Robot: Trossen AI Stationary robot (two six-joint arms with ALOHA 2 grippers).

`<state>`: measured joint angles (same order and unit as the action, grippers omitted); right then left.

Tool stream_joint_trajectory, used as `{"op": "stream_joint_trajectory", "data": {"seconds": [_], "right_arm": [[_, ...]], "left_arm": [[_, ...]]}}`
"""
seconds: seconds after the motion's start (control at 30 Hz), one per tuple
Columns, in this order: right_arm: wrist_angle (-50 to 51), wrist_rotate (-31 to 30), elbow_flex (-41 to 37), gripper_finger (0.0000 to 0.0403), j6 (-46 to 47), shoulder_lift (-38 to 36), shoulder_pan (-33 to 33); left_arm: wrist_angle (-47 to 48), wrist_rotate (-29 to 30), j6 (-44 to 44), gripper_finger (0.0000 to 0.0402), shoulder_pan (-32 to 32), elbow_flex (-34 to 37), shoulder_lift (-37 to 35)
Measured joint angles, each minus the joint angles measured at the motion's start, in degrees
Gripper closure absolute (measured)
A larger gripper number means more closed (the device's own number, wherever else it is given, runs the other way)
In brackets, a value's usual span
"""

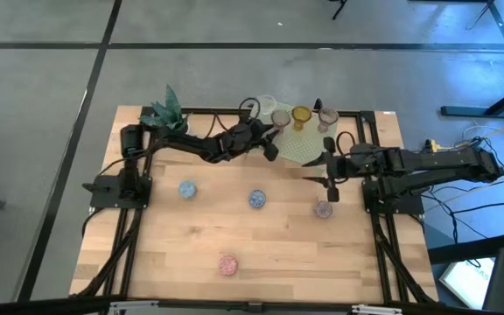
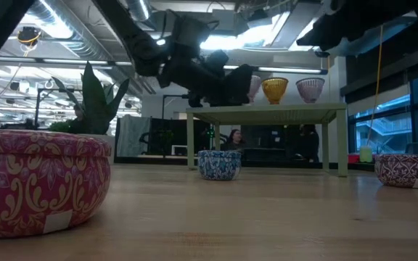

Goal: Pick & Place candle stick holders
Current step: Put the pink candle holder on the shelf aligned with the brown candle holder

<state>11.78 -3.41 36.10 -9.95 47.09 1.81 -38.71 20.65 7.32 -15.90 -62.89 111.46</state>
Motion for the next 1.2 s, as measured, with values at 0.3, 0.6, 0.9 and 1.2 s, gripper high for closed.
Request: {"op": "stream_joint_trajectory", "data": {"seconds": [0.3,0.6,0.9,1.2], "right_arm": [[4.1,0.2,0.0,0.023,1.5,0.0,-0.9],[4.7,0.5,0.0,0.023,2.4,0.0,-0.9],[4.9,0.6,0.0,0.023,2.4,0.0,-0.9],[4.9,0.6,0.0,0.023,2.4,0.0,-0.9]], "left_arm": [[0.1,0.8,-2.6,0.0288,0.0,-5.1,4.2],[0.4,0.9,-2.6,0.0288,1.1,-5.1,4.3],[0.7,2.3,-3.6,0.0288,1.0,-5.1,4.3],[0.8,1.8,-3.6,0.0288,-0.9,-5.1,4.3]]}}
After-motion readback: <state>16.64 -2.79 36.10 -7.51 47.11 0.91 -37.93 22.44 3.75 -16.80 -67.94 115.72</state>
